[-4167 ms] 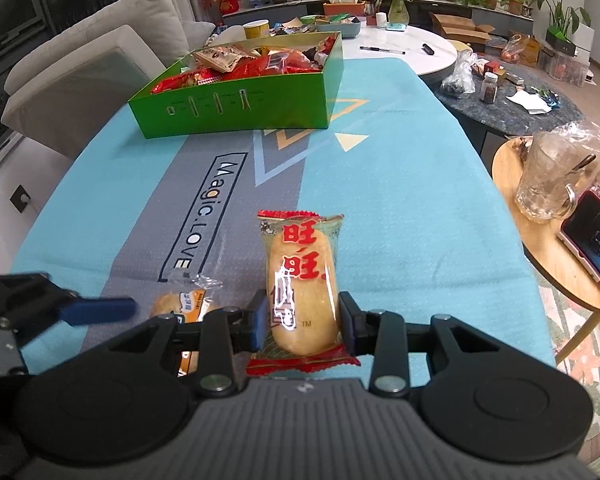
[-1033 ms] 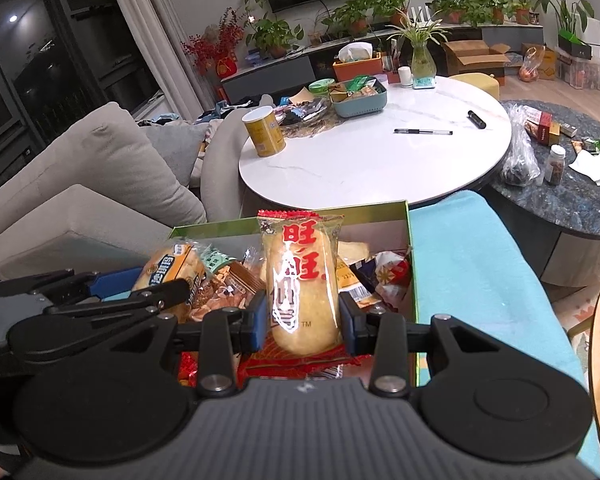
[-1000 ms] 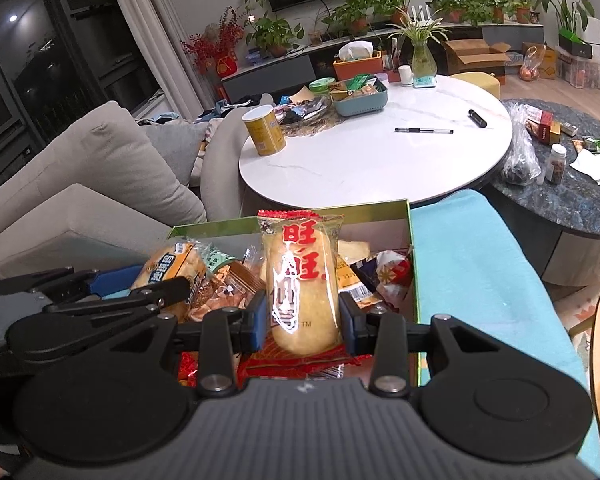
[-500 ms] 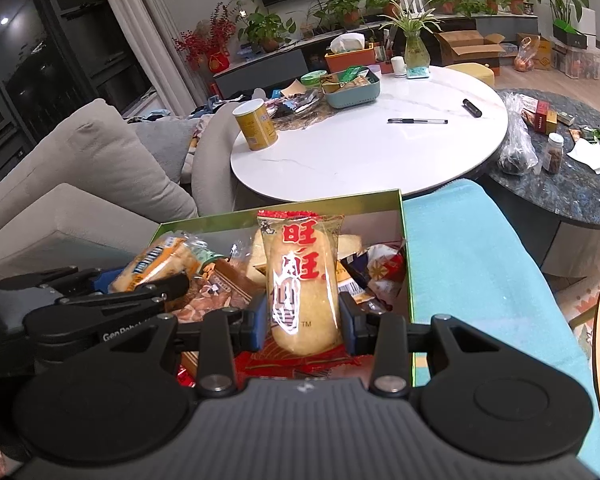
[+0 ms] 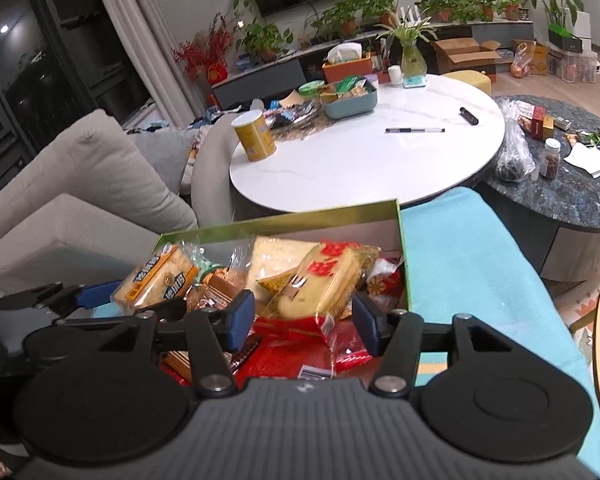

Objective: Organize snacks
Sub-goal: 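Lower both bags into the green box and open both tools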

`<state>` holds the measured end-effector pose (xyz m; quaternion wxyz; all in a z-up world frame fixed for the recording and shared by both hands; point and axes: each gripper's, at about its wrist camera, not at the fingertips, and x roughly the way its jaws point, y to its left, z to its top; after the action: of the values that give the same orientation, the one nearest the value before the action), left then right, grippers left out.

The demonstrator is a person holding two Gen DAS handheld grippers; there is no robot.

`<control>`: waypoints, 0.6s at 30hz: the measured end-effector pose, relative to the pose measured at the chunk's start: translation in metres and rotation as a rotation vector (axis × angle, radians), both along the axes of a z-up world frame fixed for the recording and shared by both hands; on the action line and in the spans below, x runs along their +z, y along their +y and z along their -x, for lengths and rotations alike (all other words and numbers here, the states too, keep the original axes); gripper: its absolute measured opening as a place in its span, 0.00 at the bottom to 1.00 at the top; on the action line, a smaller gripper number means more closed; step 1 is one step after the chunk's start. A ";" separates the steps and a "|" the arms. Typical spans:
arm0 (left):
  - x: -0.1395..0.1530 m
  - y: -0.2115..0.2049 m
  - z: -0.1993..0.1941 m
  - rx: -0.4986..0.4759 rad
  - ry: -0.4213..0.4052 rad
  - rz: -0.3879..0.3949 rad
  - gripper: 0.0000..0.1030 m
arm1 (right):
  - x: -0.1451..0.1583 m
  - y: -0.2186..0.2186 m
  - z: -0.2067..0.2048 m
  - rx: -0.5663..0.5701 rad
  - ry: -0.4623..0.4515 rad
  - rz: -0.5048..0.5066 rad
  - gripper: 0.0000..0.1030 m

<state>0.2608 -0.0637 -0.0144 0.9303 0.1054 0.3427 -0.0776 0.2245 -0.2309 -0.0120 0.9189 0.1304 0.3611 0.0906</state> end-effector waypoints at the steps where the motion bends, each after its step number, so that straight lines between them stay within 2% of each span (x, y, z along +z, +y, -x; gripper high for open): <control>1: 0.002 0.001 0.002 0.001 -0.008 0.001 0.69 | 0.001 0.000 0.001 0.000 -0.002 0.000 0.90; 8: 0.014 0.008 0.033 0.014 -0.053 0.015 0.79 | 0.008 0.002 0.017 0.012 -0.014 0.003 0.92; 18: 0.026 0.020 0.080 0.034 -0.088 0.060 0.83 | 0.021 0.014 0.053 0.030 -0.038 0.019 0.98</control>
<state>0.1804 -0.0435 0.0116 0.9484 0.0747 0.3007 -0.0675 0.1715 -0.2165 0.0089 0.9253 0.1146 0.3463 0.1034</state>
